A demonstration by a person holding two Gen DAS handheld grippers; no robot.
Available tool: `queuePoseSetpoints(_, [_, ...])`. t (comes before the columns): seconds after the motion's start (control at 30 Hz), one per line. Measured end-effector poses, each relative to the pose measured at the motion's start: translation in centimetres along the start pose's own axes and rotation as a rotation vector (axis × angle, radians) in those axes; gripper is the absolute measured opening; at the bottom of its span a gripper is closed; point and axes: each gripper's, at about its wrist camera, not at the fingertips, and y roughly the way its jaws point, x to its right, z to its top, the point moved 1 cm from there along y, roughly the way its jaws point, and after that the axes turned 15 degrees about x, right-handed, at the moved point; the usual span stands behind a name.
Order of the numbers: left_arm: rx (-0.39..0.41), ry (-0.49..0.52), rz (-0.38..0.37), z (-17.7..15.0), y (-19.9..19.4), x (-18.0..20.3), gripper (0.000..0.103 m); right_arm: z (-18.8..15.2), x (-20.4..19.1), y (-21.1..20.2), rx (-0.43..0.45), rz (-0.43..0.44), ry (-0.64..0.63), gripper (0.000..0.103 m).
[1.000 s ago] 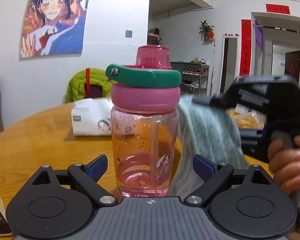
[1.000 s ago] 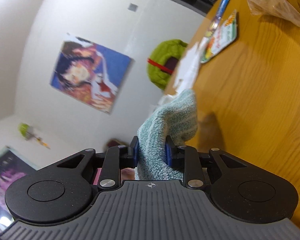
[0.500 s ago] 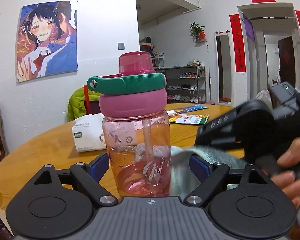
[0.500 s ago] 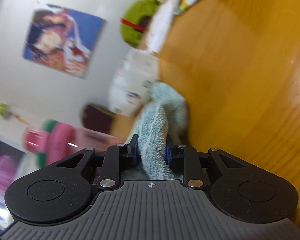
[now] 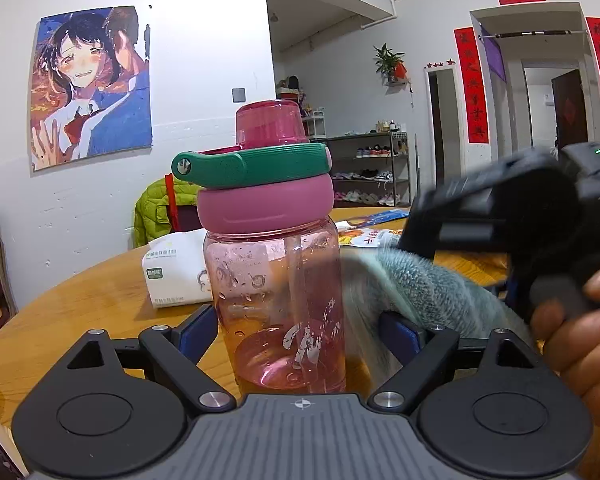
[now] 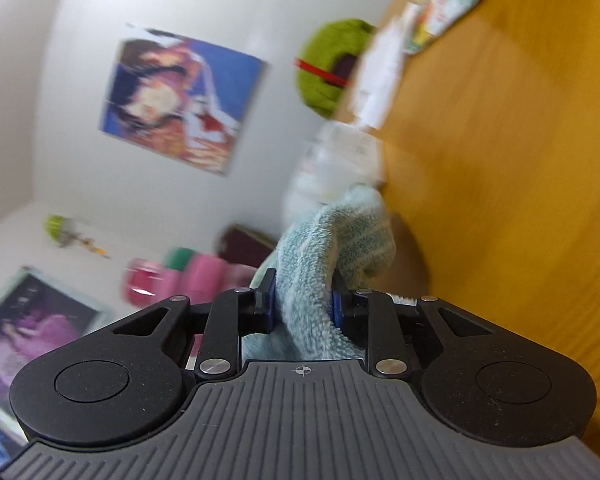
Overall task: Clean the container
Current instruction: 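Keep sweeping the towel up and down the bottle with the right tool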
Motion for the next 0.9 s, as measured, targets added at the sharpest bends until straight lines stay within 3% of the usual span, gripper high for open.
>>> queuePoseSetpoints(0.1, [-0.002,0.001,0.001,0.0,0.0,0.0,0.085,-0.3,0.2,0.6,-0.033,-0.09,-0.059,0.027])
queuePoseSetpoints(0.23, [-0.025,-0.047,0.024,0.3,-0.6,0.2,0.087,-0.5,-0.6,0.3,0.013,-0.103,-0.161,0.027])
queuePoseSetpoints(0.37, [-0.005,0.0,0.051,0.4,-1.1,1.1,0.087,0.0,-1.4,-1.2,0.144,-0.022,-0.184,0.027])
queuePoseSetpoints(0.43, [-0.025,-0.001,0.027,0.1,-0.7,1.1,0.086,0.4,-1.3,-1.7,0.187,0.029,-0.154,0.027])
queuePoseSetpoints(0.6, [-0.012,-0.007,-0.015,-0.2,0.0,0.3,0.09,0.4,-0.8,-1.1,0.075,0.089,-0.046,0.028])
queuePoseSetpoints(0.73, [-0.004,-0.071,-0.096,-0.2,0.8,-1.3,0.09,0.8,-1.4,-2.1,0.03,0.063,-0.056,0.028])
queuePoseSetpoints(0.9, [-0.012,-0.029,-0.103,-0.4,1.1,-0.8,0.091,0.8,-1.5,-2.3,-0.003,0.013,-0.081,0.028])
